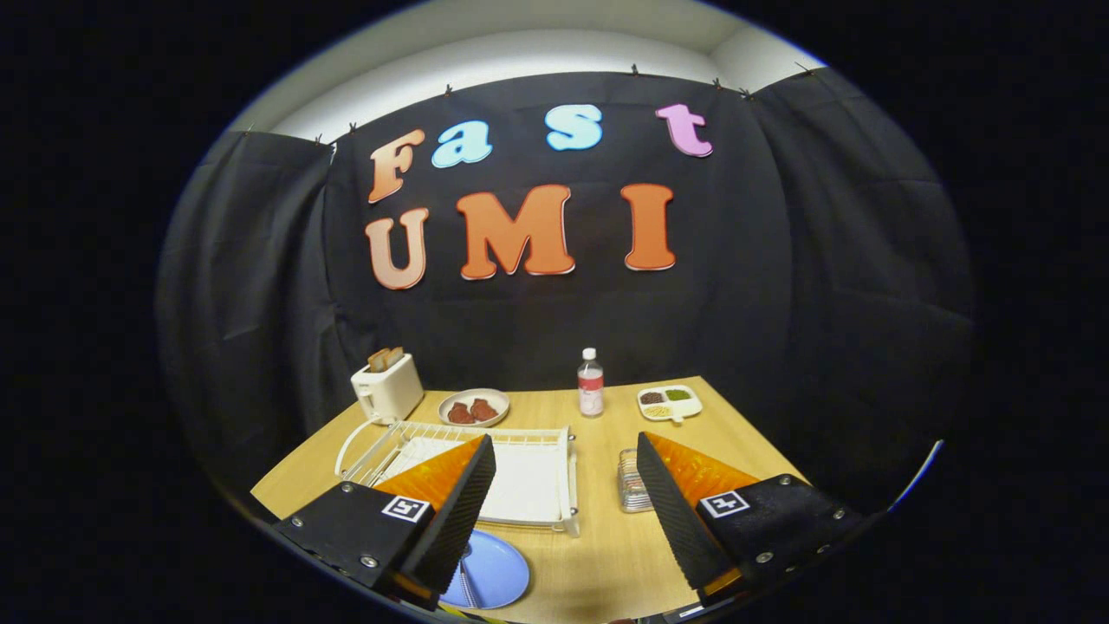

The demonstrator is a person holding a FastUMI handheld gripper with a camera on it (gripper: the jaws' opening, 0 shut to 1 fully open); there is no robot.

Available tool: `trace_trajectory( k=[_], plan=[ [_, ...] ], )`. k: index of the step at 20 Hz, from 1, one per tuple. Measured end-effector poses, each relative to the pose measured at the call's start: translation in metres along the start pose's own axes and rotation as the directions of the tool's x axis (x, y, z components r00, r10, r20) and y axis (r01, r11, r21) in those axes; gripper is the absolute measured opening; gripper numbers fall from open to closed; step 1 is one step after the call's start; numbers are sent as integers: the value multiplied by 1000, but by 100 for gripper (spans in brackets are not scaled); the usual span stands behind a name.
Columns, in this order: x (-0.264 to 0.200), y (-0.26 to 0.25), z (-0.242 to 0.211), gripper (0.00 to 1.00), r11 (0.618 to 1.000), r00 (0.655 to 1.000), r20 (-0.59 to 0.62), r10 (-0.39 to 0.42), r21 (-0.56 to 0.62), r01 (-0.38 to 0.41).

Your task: Take the plate from the dish rack, then take the spoon from the basket and place it into the plate.

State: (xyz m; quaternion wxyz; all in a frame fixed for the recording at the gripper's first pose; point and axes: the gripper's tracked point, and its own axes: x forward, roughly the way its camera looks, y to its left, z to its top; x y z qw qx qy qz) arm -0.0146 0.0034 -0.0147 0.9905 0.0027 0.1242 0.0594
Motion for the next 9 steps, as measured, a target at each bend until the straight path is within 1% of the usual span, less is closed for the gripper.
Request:
trace_trajectory(
  k=[1,4,9],
  plan=[
    [-3,-11,10,98,1000,999,21,-25,3,25],
    [-12,-32,30,97,997,995,75,-71,24,69],
    [-19,-57,30,97,992,989,88,-121,51,117]
  ],
)
